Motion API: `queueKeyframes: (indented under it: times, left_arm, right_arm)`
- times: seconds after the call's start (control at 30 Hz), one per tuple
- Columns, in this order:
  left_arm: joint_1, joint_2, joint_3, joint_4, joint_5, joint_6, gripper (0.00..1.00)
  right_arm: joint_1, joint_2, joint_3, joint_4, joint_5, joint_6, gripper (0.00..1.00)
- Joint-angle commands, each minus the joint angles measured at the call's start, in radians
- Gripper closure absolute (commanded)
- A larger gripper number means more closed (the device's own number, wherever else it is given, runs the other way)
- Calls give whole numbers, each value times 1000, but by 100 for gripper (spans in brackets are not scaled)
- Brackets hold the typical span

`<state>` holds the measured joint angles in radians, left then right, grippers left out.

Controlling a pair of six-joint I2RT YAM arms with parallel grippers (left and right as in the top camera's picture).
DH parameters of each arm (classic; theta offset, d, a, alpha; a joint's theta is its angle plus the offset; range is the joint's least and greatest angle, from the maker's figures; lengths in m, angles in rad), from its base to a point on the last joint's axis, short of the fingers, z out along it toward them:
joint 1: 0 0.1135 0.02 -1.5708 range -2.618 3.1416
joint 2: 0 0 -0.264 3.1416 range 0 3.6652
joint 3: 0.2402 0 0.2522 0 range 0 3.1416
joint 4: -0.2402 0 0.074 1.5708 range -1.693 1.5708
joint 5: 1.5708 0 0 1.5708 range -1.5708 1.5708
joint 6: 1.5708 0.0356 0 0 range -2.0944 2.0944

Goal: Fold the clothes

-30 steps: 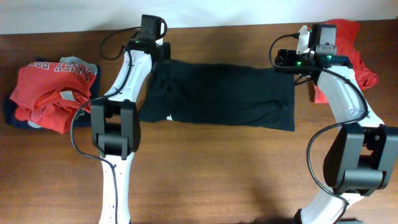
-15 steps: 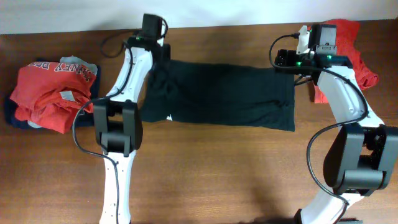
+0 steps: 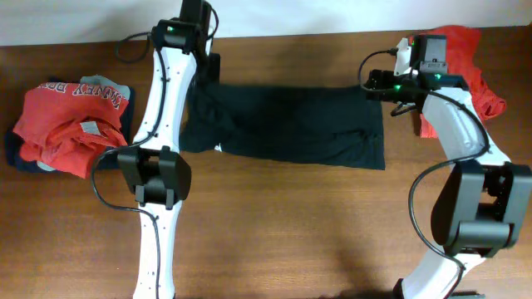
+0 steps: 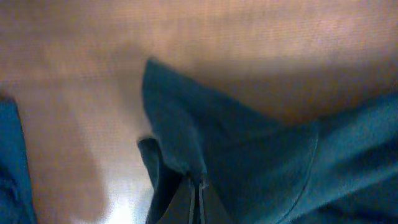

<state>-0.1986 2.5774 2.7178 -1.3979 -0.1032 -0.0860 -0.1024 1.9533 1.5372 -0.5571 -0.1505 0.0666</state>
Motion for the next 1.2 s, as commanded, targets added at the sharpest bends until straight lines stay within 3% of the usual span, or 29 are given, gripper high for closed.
queueKeyframes:
  times: [0.0,0.2,0.43,1.17]
  left_arm:
    - [-9,15,13,-41,11,5,100]
    - [-17,34,13,-58,42,5,99]
    - [-28,42,13,-46,59,4,99]
    - [-28,42,13,2,59,-18,99]
  right_arm:
    - [-2,29,12,-2,-39,-10,9]
    - [-2,32,15,24,-56,-11,11]
    - [-2,49,18,171,-47,-11,16]
    - [37,328,19,378,5,1,23]
